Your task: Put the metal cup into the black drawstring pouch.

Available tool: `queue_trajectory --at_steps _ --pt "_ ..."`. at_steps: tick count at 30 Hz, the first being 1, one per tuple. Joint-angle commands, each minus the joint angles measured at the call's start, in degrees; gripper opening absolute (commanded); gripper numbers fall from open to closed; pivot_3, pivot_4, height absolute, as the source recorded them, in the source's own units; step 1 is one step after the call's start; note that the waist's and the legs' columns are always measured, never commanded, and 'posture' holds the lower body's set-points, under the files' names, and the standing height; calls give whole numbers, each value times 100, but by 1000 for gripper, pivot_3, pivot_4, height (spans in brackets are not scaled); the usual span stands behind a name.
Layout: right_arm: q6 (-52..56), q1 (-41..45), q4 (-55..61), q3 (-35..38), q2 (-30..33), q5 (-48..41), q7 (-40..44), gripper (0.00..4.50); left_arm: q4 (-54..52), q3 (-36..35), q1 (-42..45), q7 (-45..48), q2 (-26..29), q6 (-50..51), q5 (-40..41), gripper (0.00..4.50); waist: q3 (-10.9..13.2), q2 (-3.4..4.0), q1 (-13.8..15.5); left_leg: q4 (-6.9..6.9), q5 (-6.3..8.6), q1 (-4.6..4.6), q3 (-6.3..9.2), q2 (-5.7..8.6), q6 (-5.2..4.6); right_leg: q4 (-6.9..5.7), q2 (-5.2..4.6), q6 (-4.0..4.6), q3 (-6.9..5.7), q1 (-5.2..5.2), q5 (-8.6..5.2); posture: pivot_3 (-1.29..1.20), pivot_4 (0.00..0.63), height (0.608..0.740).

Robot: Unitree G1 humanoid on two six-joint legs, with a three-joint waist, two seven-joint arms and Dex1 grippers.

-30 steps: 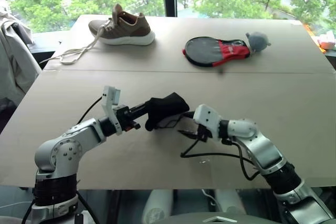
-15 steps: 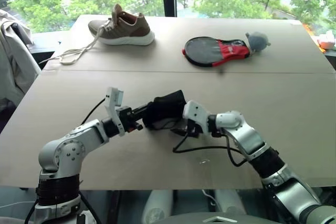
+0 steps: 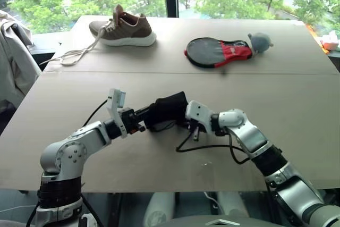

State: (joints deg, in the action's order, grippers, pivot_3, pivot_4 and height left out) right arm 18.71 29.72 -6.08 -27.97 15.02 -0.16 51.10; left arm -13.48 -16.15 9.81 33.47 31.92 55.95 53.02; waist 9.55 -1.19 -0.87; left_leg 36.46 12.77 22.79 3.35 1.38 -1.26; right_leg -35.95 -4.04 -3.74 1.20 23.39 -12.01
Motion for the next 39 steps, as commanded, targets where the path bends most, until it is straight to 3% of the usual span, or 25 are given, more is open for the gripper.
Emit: queue_trajectory --at_steps 1,9,13,20,26,31,37,39 --pt "352 -154 -73 -242 189 197 147 32 -207 -18 -11 30 4 -93 25 0 -1 1 5 0 0 0 0 0 0 0 0 0 0 0 0 0 150 740" --pt "744 -380 721 32 477 -274 426 32 -196 14 -27 44 9 -141 3 0 -2 0 23 0 0 0 2 0 0 1 -4 0 0 -2 0 0 150 740" --pt "1436 -661 1549 562 534 -1216 673 32 -171 45 -14 46 -10 -171 -11 0 -2 0 20 0 1 7 6 -3 -1 3 -4 0 -2 -3 0 0 150 740" --pt "2974 -935 2505 2039 99 -3249 237 32 -95 170 199 -66 -162 -199 -40 0 2 2 12 0 1 9 5 -12 -2 2 -1 10 -3 -1 -6 0 150 740" --pt "3910 -880 2531 3241 -813 -4854 -948 32 -187 255 667 -420 -434 -4 96 0 3 2 18 -2 1 12 7 -10 -2 2 -1 0 -4 0 0 0 150 740" --pt "4234 -419 2177 4357 -1652 -6536 -2655 32 -321 247 1179 -903 -759 196 387 0 3 3 13 -2 1 12 7 -8 -2 0 -2 -1 -2 1 1 0 150 740" --pt "4029 -44 2155 4625 -1688 -7467 -3701 32 -459 109 1620 -1133 -1110 66 774 0 4 5 -8 -7 1 14 1 1 -2 0 -2 0 2 4 1 0 150 740" --pt "3832 190 2166 4704 -1640 -7615 -3963 0 -555 106 1720 -935 -1067 79 987 540 7 8 -16 -8 1 15 -2 2 -3 0 -1 0 5 8 1 0 150 740"
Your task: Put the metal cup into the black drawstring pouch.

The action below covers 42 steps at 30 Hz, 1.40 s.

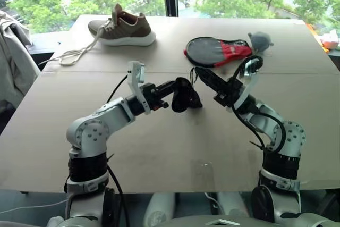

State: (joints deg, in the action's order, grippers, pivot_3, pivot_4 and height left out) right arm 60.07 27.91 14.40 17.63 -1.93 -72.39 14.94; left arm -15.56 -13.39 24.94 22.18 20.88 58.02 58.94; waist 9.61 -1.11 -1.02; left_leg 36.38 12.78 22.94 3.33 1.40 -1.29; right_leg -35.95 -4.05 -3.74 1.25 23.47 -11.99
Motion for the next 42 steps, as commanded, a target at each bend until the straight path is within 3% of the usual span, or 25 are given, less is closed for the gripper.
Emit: queue_trajectory --at_steps 1,5,8,11,17,26,42 --pt "-372 473 134 159 103 -446 -431 0 -384 -103 233 247 110 -129 333 791 2 1 -3 0 0 2 0 0 0 -1 1 0 0 2 0 0 150 740" --pt "-589 836 325 61 537 -302 -551 0 -161 54 284 722 581 -196 44 2235 2 2 -5 0 -1 4 -3 1 -1 -3 6 0 0 7 0 0 150 740" --pt "-778 1074 394 82 710 -455 -783 0 -244 282 100 1906 1280 -535 -243 2235 5 6 -67 -4 -1 6 -16 0 -1 -2 10 1 3 11 -1 0 150 740" --pt "-940 1416 479 15 881 -536 -944 0 -43 455 208 2338 1591 -1139 -833 2235 9 12 -86 -6 -1 8 -30 -1 -1 1 8 2 3 12 -2 0 150 740" --pt "-1057 1659 388 -233 1005 -465 -1124 0 226 627 1158 2328 988 -1875 -1187 2235 10 9 -38 -2 -1 18 -29 -2 -2 7 4 0 -5 12 -1 0 150 740" --pt "-1122 1847 375 -553 1026 -368 -1393 0 874 1159 1710 2105 16 -2554 -1950 2235 11 9 -59 -3 0 28 -27 -1 -3 4 4 -1 -1 23 0 0 150 740" --pt "-1179 1864 480 -684 1118 -564 -1465 0 1404 1228 1887 2264 -395 -2815 -2350 2235 11 9 -100 10 -1 53 3 0 -4 4 3 -1 -23 32 0 0 150 740"
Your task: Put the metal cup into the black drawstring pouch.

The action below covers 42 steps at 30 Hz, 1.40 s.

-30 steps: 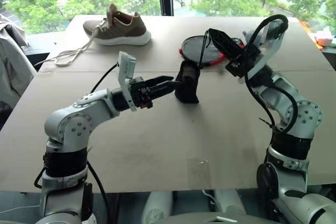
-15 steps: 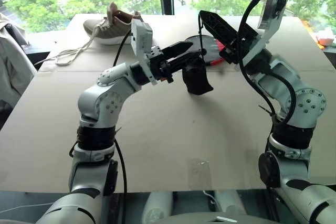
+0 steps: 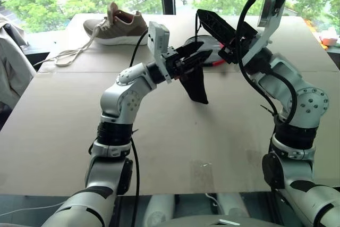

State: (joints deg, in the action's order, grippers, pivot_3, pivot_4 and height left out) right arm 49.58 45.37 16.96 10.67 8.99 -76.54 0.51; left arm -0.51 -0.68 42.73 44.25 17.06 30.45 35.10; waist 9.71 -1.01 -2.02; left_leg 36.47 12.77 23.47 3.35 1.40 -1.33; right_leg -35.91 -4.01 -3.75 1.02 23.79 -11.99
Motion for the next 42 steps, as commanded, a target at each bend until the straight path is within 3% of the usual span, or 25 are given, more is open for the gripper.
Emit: queue_trajectory --at_steps 1,3,8,20,34,38,42 --pt "-135 119 227 10 27 -159 -28 0 -97 -41 98 62 -12 -45 28 2235 0 0 0 0 0 0 1 0 0 0 0 0 -1 0 0 0 150 740" --pt "-160 122 220 10 9 -177 -53 0 -108 -32 67 89 0 6 38 2235 0 0 -1 1 0 1 2 0 0 -1 0 0 -1 0 0 0 150 740" --pt "-229 142 196 19 -6 -227 -99 0 -155 -71 12 98 5 165 118 212 0 0 -1 3 0 3 3 0 0 -1 0 0 -3 0 0 0 150 740" --pt "-699 654 -38 410 -24 -665 -341 0 -91 100 -266 118 154 92 -236 224 0 0 0 4 0 4 4 1 0 -2 0 0 -5 2 0 0 150 740" --pt "-2482 1725 -410 1531 -458 -1931 -1047 0 161 174 -616 296 210 -108 -598 224 0 2 0 6 0 14 3 0 0 -3 -1 0 -9 9 1 0 150 740" --pt "-1622 1102 -389 768 202 -1198 -816 0 114 157 -639 282 186 -63 -578 224 0 3 -3 6 0 14 2 0 0 -6 -1 0 -7 11 1 0 150 740" --pt "-789 220 -162 -609 1318 454 21 0 114 161 -653 288 189 -62 -589 224 -1 2 -5 6 0 15 -10 0 -1 -4 -2 1 -6 11 0 0 150 740"
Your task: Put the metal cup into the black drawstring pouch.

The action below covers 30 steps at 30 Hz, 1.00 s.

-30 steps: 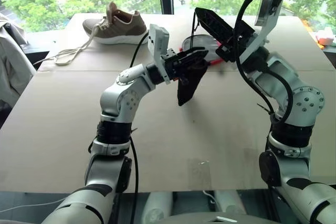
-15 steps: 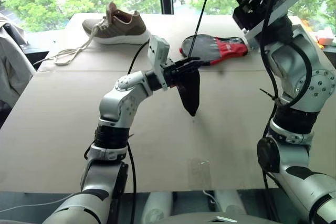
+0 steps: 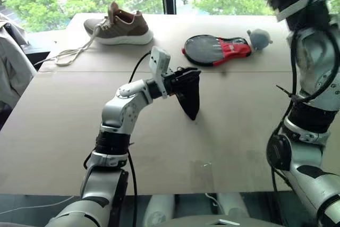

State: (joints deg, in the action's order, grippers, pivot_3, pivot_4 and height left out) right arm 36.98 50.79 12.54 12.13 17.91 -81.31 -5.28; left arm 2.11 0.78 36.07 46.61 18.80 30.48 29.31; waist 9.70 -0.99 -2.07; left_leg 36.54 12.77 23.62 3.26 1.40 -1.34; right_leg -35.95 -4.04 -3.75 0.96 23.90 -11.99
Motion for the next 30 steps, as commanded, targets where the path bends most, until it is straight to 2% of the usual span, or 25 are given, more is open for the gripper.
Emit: queue_trajectory --at_steps 1,4,6,9,14,18,24,28,30 --pt "511 -525 393 -1022 637 1262 912 0 -150 12 15 45 15 -58 -8 224 0 0 2 1 0 0 -1 0 0 -1 0 0 0 0 0 0 150 740" --pt "564 -1009 558 -1383 991 1855 1529 831 -186 -197 132 -107 -66 156 230 224 0 0 16 3 0 5 1 0 0 0 1 0 -4 2 0 0 150 740" --pt "538 -1177 601 -1441 1069 2159 1678 1895 -223 -316 196 -158 -76 300 374 224 1 -1 18 10 0 11 6 0 0 4 0 -1 -7 2 0 0 150 740" --pt "525 -1222 480 -1300 885 2422 1522 3195 -434 -161 109 75 104 369 357 224 1 -1 14 21 1 10 13 0 -2 1 0 -2 -5 1 1 0 150 740" --pt "791 -1227 470 -1063 868 2376 1730 3195 -1175 473 -147 671 485 543 330 224 1 -1 19 21 1 8 13 -1 -1 -1 2 -2 -4 0 1 0 150 740" --pt "906 -1314 373 -961 1259 2672 2124 3195 -1829 759 -358 935 610 867 607 224 1 -1 67 23 1 10 16 -2 -2 2 -1 -2 -3 -1 1 0 150 740" --pt "948 -1478 183 -1091 1770 3211 2833 3195 -2084 542 -556 865 689 1179 975 224 1 -1 116 23 2 8 7 -2 -2 2 3 -1 -5 -2 0 0 150 740" --pt "775 -1590 -153 -1279 1829 3575 3500 3195 -2280 574 -662 1144 982 1394 1207 224 1 -1 107 29 2 8 5 -3 -3 1 4 -2 -6 -4 0 0 150 740" --pt "1049 -1497 -335 -1177 1657 3332 3612 3195 -2379 692 -701 1269 1097 1423 1235 224 1 -1 105 30 2 7 0 -3 -3 1 5 -2 -4 -6 0 0 150 740"
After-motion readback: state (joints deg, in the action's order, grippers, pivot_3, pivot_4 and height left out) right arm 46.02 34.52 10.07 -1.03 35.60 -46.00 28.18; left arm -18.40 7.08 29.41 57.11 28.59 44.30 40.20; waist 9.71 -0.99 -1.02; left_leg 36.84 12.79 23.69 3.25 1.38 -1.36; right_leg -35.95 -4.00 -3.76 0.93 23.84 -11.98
